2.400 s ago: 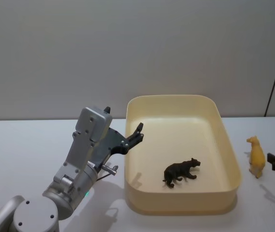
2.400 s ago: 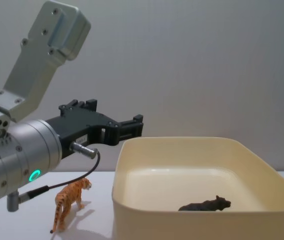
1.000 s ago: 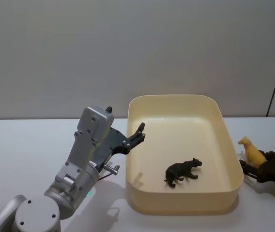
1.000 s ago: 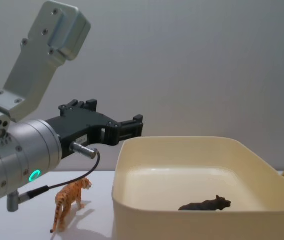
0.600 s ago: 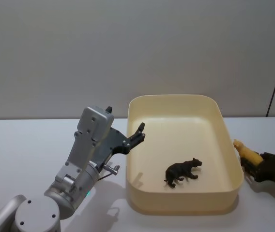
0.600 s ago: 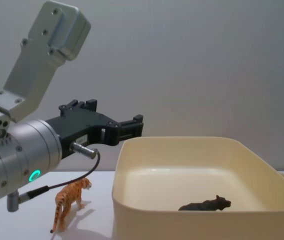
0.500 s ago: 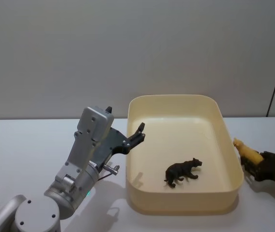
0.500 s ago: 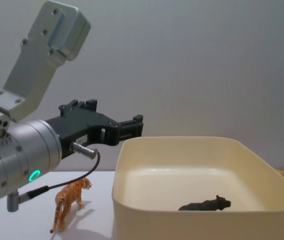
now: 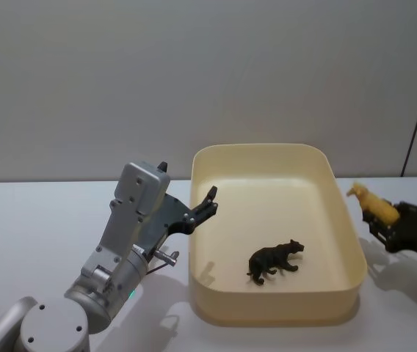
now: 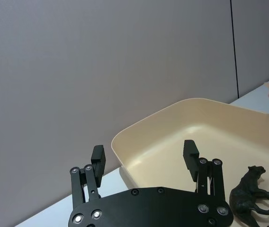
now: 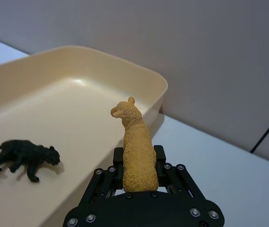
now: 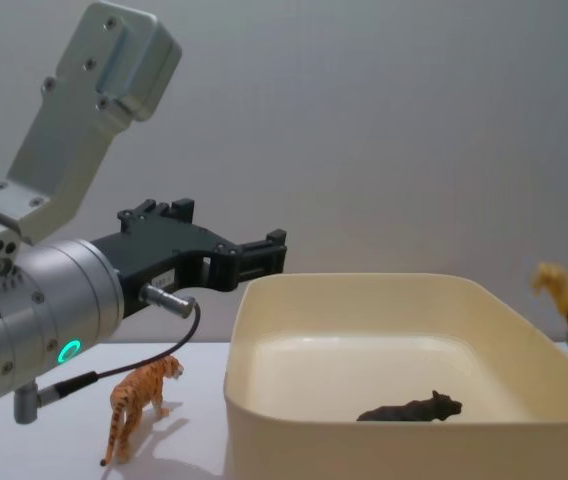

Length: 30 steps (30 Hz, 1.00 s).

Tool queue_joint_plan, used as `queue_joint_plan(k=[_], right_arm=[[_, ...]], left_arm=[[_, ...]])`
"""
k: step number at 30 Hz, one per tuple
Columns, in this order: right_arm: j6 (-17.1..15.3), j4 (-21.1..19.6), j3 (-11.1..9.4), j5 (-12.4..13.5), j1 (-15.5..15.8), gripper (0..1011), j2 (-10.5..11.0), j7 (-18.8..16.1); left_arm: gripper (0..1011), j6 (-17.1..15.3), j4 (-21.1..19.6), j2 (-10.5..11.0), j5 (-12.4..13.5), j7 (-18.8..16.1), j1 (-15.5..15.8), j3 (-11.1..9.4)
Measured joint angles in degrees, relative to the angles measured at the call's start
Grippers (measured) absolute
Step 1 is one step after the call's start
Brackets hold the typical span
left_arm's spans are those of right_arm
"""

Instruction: Pick up the toy alternately with two hands and place it into the central storage box.

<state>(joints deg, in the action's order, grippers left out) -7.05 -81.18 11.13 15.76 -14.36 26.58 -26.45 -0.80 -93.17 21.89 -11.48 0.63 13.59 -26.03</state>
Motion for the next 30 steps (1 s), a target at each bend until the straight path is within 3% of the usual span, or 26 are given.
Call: queue_joint_plan(k=[8,16,24,30], right_arm=[[2.03,-3.94,-0.60,1.51,-0.52,355,0.39,-1.37],[1.60,-5.34,-0.51,2.27,-2.16,355,-0.07,-3.18],[-1.41,-3.46,1.03,1.47,-5.11,355,-1.96,-5.57],[-2.80,0.26,2.96,-0.36,-7.93,355,-4.38,-7.54]], left_arm=[[1001,0.00,0.00,0.00,0.00,0.00,0.00,0.00],[1001,0.00,0.00,0.00,0.00,0.00,0.00,0.00],[1001,0.00,0.00,0.00,0.00,0.00,0.00,0.00],[1001,0.00,0.00,0.00,0.00,0.00,0.00,0.00]])
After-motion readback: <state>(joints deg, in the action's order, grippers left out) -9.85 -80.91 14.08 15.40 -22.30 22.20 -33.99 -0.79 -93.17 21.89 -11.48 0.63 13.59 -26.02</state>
